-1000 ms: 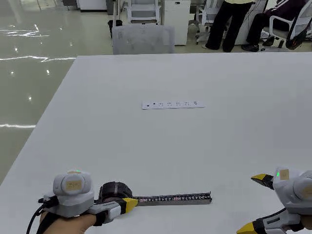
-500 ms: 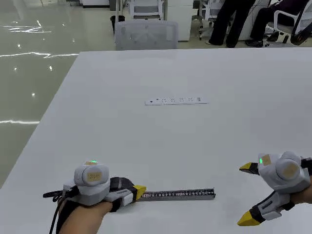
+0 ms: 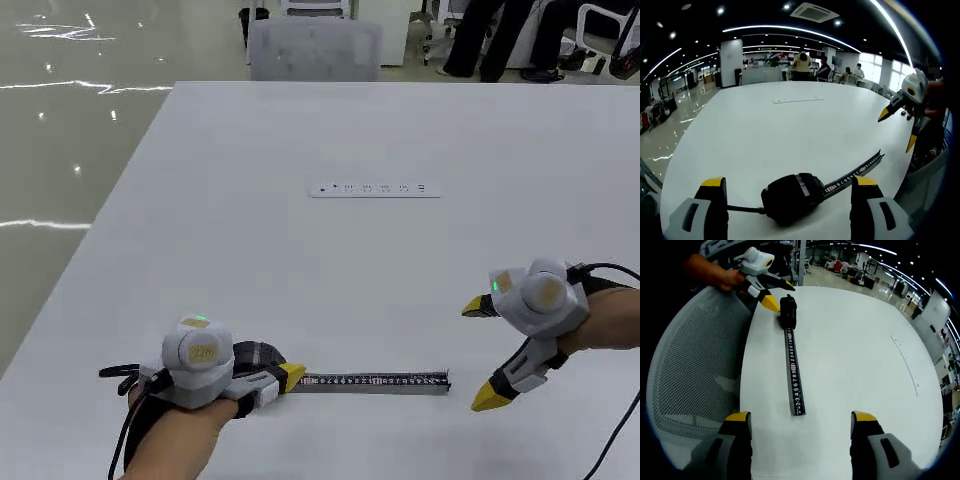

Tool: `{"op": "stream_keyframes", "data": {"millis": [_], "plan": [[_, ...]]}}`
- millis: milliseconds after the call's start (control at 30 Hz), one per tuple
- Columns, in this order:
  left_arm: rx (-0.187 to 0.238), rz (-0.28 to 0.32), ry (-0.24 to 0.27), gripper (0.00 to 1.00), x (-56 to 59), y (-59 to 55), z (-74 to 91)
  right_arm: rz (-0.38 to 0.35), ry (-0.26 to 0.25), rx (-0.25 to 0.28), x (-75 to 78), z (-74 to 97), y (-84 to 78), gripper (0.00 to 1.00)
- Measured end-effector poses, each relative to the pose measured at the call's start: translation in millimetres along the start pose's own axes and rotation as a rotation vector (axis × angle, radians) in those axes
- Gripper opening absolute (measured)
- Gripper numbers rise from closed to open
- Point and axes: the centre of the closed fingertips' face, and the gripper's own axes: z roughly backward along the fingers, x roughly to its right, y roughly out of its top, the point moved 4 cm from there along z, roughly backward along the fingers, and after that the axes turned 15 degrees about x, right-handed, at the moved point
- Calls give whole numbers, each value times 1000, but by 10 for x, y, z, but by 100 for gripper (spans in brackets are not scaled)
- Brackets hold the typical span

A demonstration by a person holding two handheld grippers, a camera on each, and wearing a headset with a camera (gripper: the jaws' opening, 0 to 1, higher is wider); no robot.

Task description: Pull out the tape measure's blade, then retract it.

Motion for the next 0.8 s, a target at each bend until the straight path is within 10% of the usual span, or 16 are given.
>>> {"op": "stream_keyframes", "data": {"millis": [800], "plan": [[-24, -14, -8, 100, 15, -131, -42, -4, 48, -37, -87, -445, -399, 32]]}}
